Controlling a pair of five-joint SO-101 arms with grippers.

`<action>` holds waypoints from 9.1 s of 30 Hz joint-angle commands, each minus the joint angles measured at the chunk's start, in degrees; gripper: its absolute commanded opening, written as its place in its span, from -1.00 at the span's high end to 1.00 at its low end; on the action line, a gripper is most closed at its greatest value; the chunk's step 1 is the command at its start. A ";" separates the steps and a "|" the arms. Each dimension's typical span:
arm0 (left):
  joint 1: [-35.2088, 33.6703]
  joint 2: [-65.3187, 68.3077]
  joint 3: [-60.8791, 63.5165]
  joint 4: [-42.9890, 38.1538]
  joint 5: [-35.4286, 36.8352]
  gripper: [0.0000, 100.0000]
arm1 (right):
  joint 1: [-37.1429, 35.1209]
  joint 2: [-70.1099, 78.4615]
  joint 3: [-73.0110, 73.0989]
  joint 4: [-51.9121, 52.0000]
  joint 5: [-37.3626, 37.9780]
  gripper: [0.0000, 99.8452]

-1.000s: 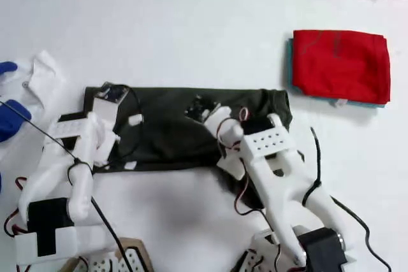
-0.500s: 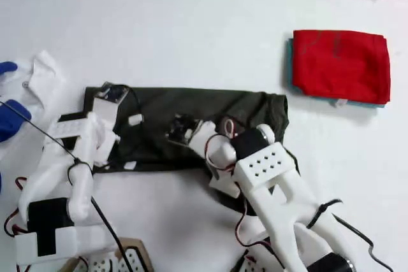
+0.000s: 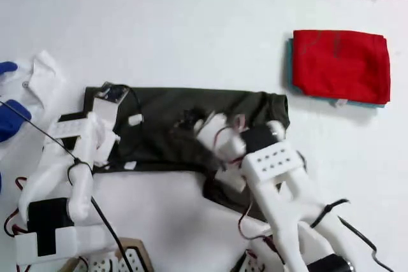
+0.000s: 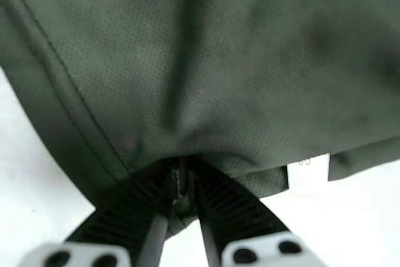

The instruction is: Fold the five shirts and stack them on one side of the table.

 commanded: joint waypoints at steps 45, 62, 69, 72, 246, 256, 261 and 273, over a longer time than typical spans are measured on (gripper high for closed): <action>0.35 0.18 0.04 -3.16 0.18 0.95 | 34.59 59.38 -49.76 -11.21 -16.18 0.95; 0.35 0.18 0.04 -3.16 0.18 0.95 | 16.22 20.79 -36.66 9.80 -5.54 0.94; 0.35 0.18 0.04 -3.16 0.18 0.95 | 5.67 7.87 -10.02 10.15 5.89 0.72; 0.35 0.18 0.04 -3.16 0.18 0.95 | 2.59 2.51 -1.93 10.15 11.34 0.57; -8.70 25.85 -44.53 15.21 6.33 0.51 | 26.68 -7.25 -12.40 8.84 -3.34 0.85; -0.53 37.98 -52.35 21.63 11.78 0.51 | 26.95 -15.52 -5.01 7.87 -3.34 0.85; -0.44 43.16 -58.59 26.90 11.78 0.51 | 26.77 -17.98 -2.90 7.87 -3.25 0.85; -10.37 46.24 -67.82 33.67 6.24 0.95 | 27.12 -22.20 6.86 4.00 -3.34 0.85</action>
